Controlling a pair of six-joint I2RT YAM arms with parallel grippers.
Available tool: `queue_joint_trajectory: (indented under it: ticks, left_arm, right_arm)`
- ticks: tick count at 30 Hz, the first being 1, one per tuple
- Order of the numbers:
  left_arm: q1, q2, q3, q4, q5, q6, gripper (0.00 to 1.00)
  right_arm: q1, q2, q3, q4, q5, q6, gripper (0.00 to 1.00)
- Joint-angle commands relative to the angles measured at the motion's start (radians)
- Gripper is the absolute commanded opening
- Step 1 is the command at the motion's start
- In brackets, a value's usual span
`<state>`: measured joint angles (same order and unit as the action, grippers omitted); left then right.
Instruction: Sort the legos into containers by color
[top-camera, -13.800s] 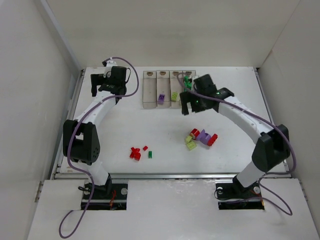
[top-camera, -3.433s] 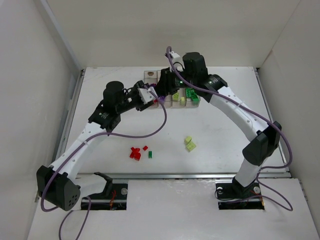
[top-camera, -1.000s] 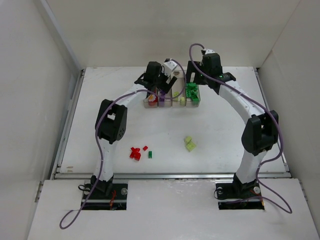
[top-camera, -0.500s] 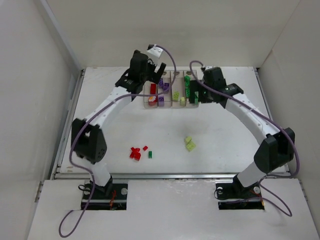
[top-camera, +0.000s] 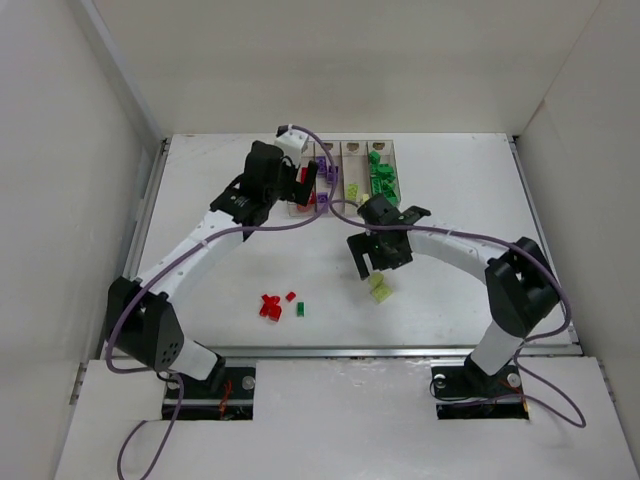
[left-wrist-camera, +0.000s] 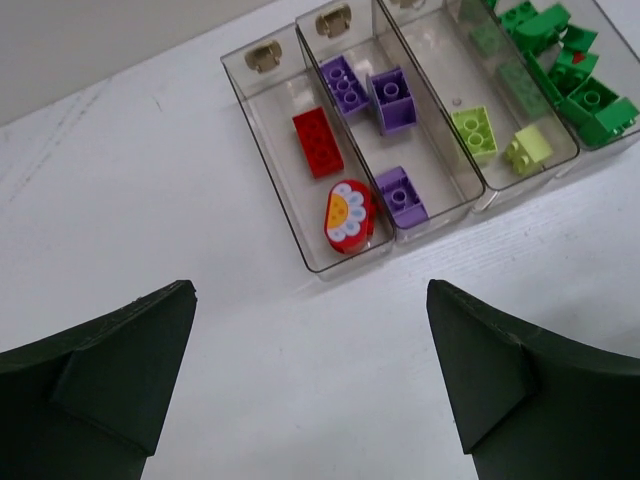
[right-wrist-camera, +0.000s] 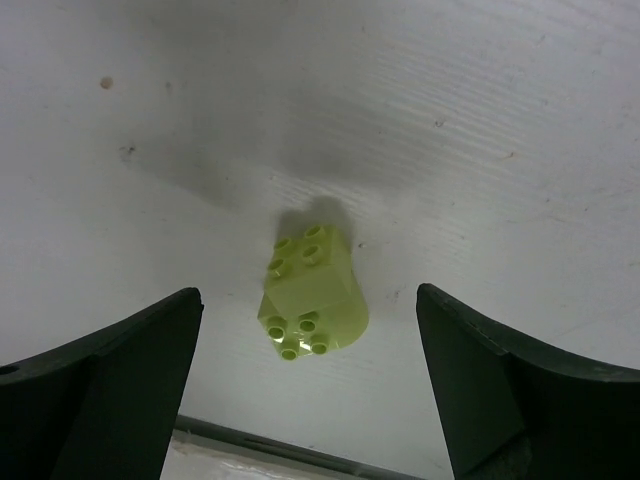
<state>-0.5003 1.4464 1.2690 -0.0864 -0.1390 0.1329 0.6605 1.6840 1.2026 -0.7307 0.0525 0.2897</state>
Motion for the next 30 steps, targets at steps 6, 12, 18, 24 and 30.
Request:
queue_joint_trajectory:
  ticks: [6,12,18,24,30]
  left_arm:
    - [-0.001,-0.107,-0.065,0.045,0.001,-0.004,1.00]
    - [-0.001,-0.144,-0.128,0.076,-0.043,0.025,1.00]
    - [-0.001,-0.178,-0.190,0.108,-0.065,0.034,1.00]
    - [-0.001,-0.218,-0.246,0.139,-0.096,0.043,1.00]
    - [-0.001,-0.268,-0.290,0.148,-0.138,0.053,1.00]
  right_arm:
    - [0.021,0.100,-0.032,0.099,-0.031,-0.015,0.71]
    - [0.021,0.109,-0.032,0.119,-0.022,-0.006,0.45]
    - [0.030,0.109,0.041,0.073,-0.022,-0.017,0.00]
    - [0.007,0.078,0.305,0.172,0.033,-0.053,0.00]
    - [-0.110,0.299,0.643,0.241,0.214,-0.034,0.00]
